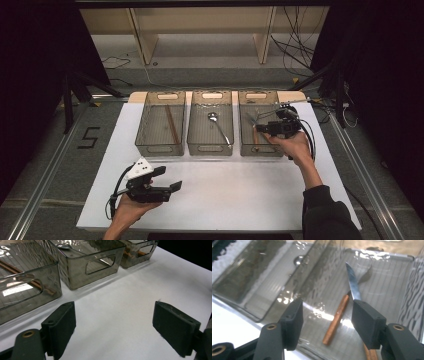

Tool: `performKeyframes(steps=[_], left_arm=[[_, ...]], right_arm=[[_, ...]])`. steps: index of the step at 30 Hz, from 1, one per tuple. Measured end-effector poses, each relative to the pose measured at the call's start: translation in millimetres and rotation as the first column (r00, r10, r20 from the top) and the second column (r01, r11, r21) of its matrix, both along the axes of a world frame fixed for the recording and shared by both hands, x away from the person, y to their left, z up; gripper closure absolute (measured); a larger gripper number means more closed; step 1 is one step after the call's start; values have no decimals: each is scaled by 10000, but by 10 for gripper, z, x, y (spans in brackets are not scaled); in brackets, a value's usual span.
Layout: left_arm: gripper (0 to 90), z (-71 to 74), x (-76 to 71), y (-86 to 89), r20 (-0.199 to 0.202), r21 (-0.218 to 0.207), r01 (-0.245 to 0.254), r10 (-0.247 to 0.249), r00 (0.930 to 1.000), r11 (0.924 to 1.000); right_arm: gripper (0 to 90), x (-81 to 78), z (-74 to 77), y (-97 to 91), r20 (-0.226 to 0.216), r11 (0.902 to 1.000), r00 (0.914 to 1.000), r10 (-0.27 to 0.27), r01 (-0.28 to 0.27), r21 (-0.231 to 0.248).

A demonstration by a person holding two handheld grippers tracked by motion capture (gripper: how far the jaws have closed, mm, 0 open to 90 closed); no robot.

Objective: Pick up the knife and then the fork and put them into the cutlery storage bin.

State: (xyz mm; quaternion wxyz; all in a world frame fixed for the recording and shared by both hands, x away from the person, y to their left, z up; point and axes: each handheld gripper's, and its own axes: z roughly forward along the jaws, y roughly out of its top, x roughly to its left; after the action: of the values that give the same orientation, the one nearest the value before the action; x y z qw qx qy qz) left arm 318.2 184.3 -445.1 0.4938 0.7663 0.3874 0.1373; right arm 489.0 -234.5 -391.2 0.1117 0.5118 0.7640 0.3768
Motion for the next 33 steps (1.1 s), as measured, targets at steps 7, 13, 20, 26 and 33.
performKeyframes(steps=[7,13,20,26,33], left_arm=[[187,-13,7,24,31,-129,-75,76,10000,9999],[187,-23,14,48,44,-306,-113,115,9999,9995],[187,-40,23,84,-1,-467,-208,208,9998,9987],[187,-48,25,89,-14,-487,-252,252,9997,9985],[187,-62,11,96,-4,-504,-323,323,9995,9982]], right_arm=[[402,-144,64,54,521,9990,9980,358,-371,235],[366,-327,79,83,1135,9938,9914,656,-752,821],[341,-599,35,149,1890,9827,9759,1092,-1345,1270],[327,-843,-60,201,2367,9707,9603,1479,-1868,1514],[320,-1105,-120,199,3009,9558,9375,1748,-2349,1768]])
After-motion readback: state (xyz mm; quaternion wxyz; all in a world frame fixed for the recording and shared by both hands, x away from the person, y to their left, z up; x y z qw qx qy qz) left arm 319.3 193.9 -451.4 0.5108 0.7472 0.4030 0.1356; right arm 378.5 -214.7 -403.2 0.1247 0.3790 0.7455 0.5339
